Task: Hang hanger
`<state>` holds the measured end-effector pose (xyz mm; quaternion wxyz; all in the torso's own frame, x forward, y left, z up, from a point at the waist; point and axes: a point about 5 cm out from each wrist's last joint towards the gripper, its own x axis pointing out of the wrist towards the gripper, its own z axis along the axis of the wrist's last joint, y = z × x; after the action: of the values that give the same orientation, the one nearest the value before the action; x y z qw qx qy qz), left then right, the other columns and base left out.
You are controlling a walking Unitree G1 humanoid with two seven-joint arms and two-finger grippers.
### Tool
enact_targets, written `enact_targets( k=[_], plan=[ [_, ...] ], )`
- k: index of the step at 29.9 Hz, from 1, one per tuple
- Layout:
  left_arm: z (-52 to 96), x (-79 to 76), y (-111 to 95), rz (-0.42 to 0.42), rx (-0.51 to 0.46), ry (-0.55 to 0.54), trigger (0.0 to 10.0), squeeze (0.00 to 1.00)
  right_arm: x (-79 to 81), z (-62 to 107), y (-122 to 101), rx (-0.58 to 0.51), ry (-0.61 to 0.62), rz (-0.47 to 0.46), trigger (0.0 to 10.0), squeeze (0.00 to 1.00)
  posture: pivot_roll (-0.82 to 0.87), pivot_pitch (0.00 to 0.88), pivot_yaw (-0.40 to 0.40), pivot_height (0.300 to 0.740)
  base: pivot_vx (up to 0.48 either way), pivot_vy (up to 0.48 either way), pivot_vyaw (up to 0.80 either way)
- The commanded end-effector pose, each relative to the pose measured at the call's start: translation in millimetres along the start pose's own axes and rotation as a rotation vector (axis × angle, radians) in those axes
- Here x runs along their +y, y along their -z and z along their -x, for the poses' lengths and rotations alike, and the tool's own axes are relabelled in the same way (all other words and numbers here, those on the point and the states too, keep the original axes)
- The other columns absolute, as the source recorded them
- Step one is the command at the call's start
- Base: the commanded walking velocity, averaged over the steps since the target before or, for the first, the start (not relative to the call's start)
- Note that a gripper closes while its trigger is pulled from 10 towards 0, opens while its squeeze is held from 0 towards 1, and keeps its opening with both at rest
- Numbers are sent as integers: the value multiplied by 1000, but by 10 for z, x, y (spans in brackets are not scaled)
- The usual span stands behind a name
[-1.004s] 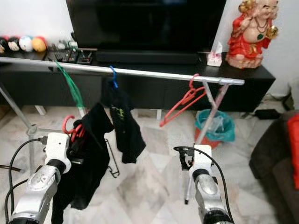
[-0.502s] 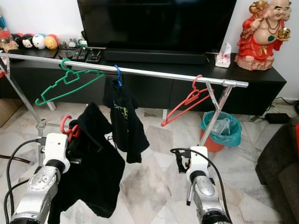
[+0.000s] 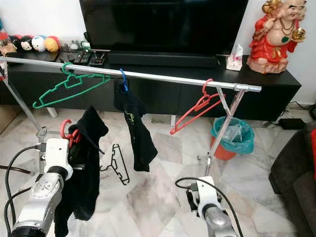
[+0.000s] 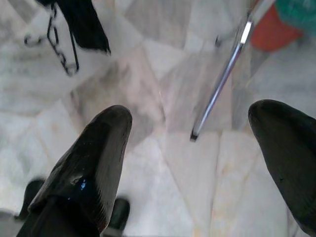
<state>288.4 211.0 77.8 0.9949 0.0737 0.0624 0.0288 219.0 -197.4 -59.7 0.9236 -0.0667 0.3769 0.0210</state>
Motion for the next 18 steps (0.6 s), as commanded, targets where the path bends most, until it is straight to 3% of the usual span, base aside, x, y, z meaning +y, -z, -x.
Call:
enact_targets(
  k=[1,11,18],
  plan=[
    [-54,25,-135,-5,-62,-13,10000,0,43,10,73,36,-19,5,10000,0,-31,0,-31,736,259,0,0],
    [-71,55,-157,-4,-74,-31,10000,0,145,77,329,132,-75,78,10000,0,-32,0,-30,736,294,0,0],
    [-95,105,-190,-13,-84,-41,10000,0,167,129,485,191,-78,57,10000,0,-29,0,-26,736,324,0,0]
  ],
)
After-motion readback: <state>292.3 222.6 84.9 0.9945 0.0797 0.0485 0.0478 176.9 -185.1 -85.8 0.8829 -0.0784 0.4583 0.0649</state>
